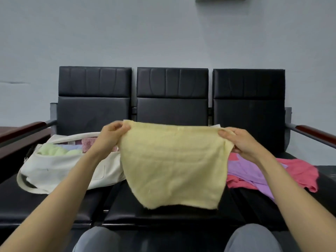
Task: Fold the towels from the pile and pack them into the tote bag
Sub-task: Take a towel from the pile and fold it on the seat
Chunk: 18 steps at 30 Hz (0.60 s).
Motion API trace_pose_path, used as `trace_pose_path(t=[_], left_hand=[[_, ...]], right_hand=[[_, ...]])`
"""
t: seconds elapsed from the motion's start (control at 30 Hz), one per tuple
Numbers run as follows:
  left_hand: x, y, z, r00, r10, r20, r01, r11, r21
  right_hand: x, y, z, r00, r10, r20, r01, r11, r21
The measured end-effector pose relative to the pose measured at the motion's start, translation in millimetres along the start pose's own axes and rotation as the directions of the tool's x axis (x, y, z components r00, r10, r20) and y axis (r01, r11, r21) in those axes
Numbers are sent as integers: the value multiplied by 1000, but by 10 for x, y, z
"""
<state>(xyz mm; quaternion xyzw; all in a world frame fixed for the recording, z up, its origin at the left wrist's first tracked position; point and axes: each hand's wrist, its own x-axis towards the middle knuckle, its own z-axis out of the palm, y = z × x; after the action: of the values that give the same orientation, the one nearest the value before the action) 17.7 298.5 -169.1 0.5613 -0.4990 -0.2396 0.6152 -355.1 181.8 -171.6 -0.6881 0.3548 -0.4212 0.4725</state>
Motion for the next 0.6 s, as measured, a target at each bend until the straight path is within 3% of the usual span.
trace_pose_path(t=[0.07,0.13,0.17,0.23,0.3,0.37,0.4,0.43,0.47,0.5,0.53,0.6], left_hand=[[163,-314,53,997,-49,55,26,932,362],[293,-656,151,995,-85,45,29,709,704],[372,-819,217,995,-101,25,46,644,764],[529,-1045,389,979,-205,-3,146,687,712],[719,-1103,577,962,-273,-1,211,744,634],[964,-983,732,983,-166,-83,184,826,534],[1061,-830,774,982,-86,-169,153,885,439],[1135,-656,788,967,2,-256,85,940,330],[1167,-474,781,942,92,-321,-22,976,215],[1170,-345,764,921,155,-357,-124,986,108],[1146,-282,744,909,198,-367,-199,979,35],[1038,-350,683,915,222,-338,-240,971,-12]], right_hand=[[124,189,-36,982,146,116,-128,981,-148],[270,418,-16,944,286,164,-188,876,-445],[373,534,-1,938,329,113,-193,762,-618],[580,713,54,938,343,-46,-245,563,-789],[839,809,88,927,352,-129,-329,596,-732],[1081,773,138,970,233,-71,-216,690,-691],[1194,691,159,986,110,-126,-162,807,-568],[1263,552,187,976,11,-219,-82,944,-318],[1279,410,213,940,-45,-338,40,999,-22],[1266,285,218,913,-83,-400,166,970,176],[1222,188,222,897,-135,-421,249,941,230],[1116,145,223,891,-216,-399,310,932,188]])
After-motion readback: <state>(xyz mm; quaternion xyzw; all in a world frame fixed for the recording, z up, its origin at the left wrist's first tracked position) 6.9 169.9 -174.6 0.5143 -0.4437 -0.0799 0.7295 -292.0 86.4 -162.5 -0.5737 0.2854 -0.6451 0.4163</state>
